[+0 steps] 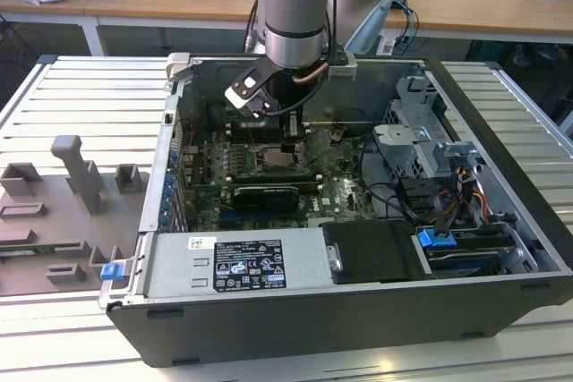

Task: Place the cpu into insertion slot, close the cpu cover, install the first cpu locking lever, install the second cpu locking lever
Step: 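Close the cpu cover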

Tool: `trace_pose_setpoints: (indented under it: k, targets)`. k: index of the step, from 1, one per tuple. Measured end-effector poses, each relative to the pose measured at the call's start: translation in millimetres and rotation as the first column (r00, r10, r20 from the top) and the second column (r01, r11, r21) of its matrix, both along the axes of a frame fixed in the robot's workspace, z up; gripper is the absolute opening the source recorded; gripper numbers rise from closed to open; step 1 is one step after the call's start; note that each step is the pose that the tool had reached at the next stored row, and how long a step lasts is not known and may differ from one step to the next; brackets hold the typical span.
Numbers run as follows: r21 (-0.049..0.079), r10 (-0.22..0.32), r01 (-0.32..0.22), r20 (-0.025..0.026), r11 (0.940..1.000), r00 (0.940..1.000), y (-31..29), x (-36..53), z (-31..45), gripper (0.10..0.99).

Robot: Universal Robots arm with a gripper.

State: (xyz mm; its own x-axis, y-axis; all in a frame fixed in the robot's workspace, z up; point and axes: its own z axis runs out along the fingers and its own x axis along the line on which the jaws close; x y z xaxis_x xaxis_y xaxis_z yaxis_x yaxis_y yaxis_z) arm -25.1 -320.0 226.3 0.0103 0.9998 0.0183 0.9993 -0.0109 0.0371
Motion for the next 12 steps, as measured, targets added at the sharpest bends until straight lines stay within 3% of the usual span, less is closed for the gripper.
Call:
trace_pose_setpoints:
  k: [3, 4, 5, 7, 8, 12]
  targets:
    - [-0.009, 0.000, 0.000, 0.0001, 1.0000, 1.0000, 0.0, 0.0, 22.1, 0.106]
    - [-0.015, 0.000, 0.000, 0.0001, 0.9999, 1.0000, 0.0, 0.0, 37.8, 0.106]
    - [-0.016, 0.000, 0.000, 0.0001, 0.9999, 1.0000, 0.0, 0.1, 41.7, 0.106]
    - [-0.018, 0.000, 0.000, -0.0021, 0.9998, 1.0000, 0.0, 5.0, 41.7, 0.106]
    - [-0.022, 0.000, 0.000, -0.0042, 0.9998, 1.0000, 0.0, 13.2, 41.2, 0.106]
    - [-0.029, 0.000, -0.001, -0.0051, 0.9996, 1.0000, 0.1, 30.2, 38.9, 0.106]
